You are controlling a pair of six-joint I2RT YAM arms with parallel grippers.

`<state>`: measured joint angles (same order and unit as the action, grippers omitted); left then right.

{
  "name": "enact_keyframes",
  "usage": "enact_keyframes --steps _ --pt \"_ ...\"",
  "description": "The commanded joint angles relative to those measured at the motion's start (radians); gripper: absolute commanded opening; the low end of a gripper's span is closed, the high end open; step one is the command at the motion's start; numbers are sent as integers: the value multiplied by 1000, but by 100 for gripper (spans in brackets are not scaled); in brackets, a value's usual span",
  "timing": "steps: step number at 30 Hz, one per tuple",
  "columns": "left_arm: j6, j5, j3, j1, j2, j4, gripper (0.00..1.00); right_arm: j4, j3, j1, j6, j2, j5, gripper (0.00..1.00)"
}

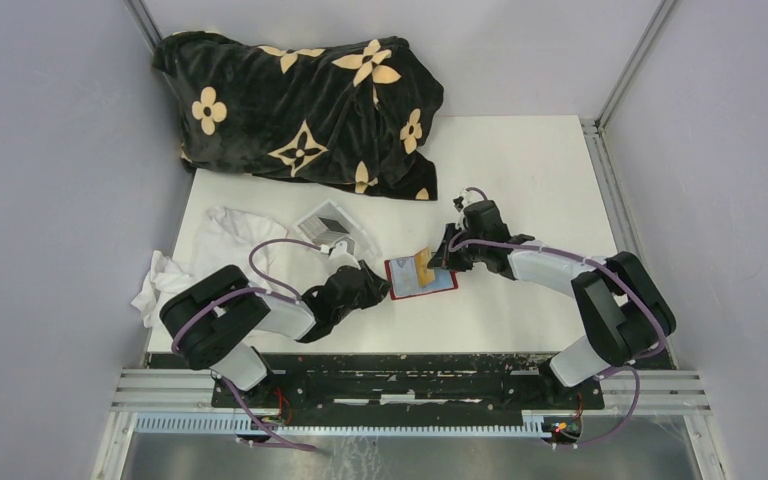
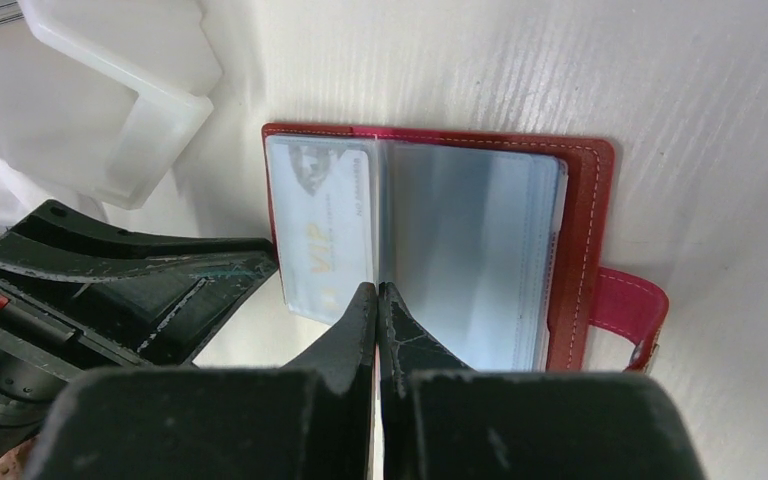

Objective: Put the credit cards into the card holder
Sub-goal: Insert the credit card into the card holder.

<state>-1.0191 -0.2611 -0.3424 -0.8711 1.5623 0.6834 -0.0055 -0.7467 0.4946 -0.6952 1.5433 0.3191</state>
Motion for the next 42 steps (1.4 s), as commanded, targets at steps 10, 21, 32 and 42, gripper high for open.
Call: enact_keyframes --steps 10,21,32,42 --pt "55 -10 -29 -3 28 4 22 80 40 -25 -33 24 59 1" --pt "57 -15 -29 -3 34 -11 19 146 95 -54 -67 42 110 1" --pt "62 -24 -38 -3 31 -54 17 166 130 -83 -78 26 139 1" --pt "62 -12 -50 -3 53 -64 15 210 155 -90 -102 32 163 1"
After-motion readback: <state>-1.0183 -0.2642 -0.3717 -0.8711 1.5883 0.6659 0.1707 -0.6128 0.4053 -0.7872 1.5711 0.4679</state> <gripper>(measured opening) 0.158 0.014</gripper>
